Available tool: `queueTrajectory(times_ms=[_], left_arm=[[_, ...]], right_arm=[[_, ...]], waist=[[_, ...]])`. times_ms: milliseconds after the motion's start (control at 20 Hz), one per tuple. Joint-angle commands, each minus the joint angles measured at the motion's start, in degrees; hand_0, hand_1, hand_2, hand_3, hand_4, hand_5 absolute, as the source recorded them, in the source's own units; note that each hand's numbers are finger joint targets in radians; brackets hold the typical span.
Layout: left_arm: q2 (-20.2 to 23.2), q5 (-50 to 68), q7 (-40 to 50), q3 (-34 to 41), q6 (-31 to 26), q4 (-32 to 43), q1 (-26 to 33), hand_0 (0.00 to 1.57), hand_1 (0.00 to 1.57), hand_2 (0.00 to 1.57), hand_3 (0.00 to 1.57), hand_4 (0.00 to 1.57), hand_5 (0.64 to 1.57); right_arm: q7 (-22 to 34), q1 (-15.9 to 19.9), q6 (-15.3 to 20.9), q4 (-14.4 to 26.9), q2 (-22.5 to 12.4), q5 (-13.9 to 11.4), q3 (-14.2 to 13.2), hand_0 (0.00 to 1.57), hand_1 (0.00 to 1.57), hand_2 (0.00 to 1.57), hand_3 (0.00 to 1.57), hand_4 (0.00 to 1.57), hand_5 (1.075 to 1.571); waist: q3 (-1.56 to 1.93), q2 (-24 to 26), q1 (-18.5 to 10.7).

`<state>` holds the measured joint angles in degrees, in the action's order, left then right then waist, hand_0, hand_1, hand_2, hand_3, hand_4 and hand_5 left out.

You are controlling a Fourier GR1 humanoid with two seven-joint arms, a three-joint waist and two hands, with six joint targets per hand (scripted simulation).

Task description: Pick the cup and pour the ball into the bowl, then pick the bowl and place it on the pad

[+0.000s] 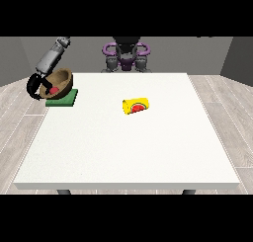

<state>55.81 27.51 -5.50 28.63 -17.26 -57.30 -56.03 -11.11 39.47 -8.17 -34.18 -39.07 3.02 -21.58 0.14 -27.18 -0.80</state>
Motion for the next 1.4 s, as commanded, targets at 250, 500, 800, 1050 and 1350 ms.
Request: queueTrajectory(times_ms=[250, 500, 800, 1050, 1350], left_arm=[[-1.8, -0.05, -1.74, -0.51, -0.19, 1.18, 3.28, 0.0, 0.0, 0.0, 0.0, 0.0, 1.532], [-0.68, -0.01, 0.39, -1.61, -1.8, 4.03, 2.98, 0.0, 0.0, 0.0, 0.0, 0.0, 1.532], [-1.15, 1.7, 1.69, -0.66, -0.12, 0.36, 3.97, 0.0, 0.0, 0.0, 0.0, 0.0, 1.525], [1.26, 0.91, -0.7, 0.36, -0.64, 2.29, 3.73, 0.0, 0.0, 0.0, 0.0, 0.0, 1.523], [0.97, 3.08, 0.35, 1.48, 0.5, -3.62, 5.05, 0.0, 0.0, 0.0, 0.0, 0.0, 1.516]], right_arm=[[3.23, 3.41, -3.33, 2.2, -4.18, 0.13, -0.21, 1.57, 1.57, 1.57, 0.88, 1.24, 1.568], [6.15, 2.95, 0.24, 0.64, 1.05, -3.09, 3.97, 1.57, 1.57, 1.57, 1.32, 1.24, 1.571], [-0.1, -0.79, -0.69, 6.05, 3.19, -1.23, 1.4, 1.57, 1.57, 1.57, 1.19, 1.14, 1.57], [6.44, 1.62, -1.62, 8.89, 0.57, 2.5, -2.37, 1.57, 1.57, 1.57, 1.57, 0.89, 1.562], [3.52, 2.99, 2.41, 12.16, -5.68, 3.18, -6.07, 0.74, 0.74, 0.69, 1.05, 0.0, 1.538]], waist=[[-0.15, 3.85, 0.34], [-0.15, 8.46, -0.18], [-0.04, 6.54, -0.29], [-0.08, 4.22, 0.92], [-0.03, 1.23, -1.71]])
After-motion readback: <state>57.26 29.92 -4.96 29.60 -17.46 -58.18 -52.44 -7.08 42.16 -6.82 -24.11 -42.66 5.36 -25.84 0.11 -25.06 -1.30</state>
